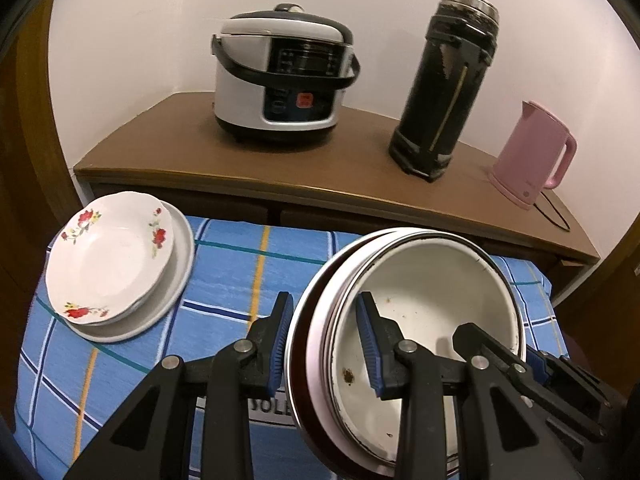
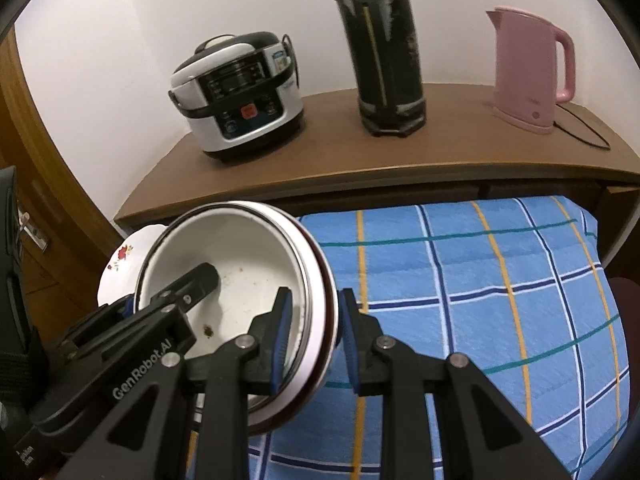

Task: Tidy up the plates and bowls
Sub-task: 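Lift the bowl stack with both tools and carry it toward the floral plates, then lower the bowl stack onto the floral plate stack with both tools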

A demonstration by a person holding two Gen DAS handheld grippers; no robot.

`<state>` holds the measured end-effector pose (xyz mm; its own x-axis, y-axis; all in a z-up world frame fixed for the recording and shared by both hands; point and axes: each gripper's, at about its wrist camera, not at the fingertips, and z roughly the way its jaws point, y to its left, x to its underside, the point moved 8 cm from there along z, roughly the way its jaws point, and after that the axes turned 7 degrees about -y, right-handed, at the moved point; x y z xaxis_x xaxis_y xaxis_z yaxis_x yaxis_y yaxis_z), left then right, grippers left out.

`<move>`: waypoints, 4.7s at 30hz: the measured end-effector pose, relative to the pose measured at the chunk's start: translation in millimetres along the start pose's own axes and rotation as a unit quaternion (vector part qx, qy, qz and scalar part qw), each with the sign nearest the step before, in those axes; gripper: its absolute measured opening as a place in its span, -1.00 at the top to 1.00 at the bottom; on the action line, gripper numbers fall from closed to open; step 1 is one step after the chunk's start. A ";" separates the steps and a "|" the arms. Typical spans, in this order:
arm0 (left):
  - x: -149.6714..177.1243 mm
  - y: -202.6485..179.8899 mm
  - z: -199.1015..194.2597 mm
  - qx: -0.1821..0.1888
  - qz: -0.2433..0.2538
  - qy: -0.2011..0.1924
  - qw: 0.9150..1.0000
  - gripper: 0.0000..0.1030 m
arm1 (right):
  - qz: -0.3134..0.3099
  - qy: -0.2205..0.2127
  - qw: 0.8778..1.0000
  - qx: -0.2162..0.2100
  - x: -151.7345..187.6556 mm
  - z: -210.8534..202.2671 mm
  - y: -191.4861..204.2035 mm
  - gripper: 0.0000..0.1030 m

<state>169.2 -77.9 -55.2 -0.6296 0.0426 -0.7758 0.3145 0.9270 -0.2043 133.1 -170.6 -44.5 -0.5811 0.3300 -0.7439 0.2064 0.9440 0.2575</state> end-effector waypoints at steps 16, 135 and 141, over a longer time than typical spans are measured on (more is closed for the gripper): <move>-14.5 33.3 -2.3 -0.009 -0.020 -0.016 1.000 0.31 | -0.027 -0.006 1.000 -0.001 -11.4 10.5 35.6 0.53; -35.9 255.0 52.1 -0.128 -0.119 0.056 0.983 0.31 | -0.104 0.123 0.984 -0.073 13.9 173.9 229.9 0.55; -35.8 259.8 52.5 -0.140 -0.113 0.051 0.982 0.32 | -0.118 0.114 0.984 -0.076 17.0 180.7 241.0 0.56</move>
<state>310.8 141.9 -111.8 -0.7327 -0.1533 -0.6631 -0.0404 0.9824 -0.1824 315.3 61.8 -106.5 -0.7639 0.0783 -0.6406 -0.0651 0.9782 0.1972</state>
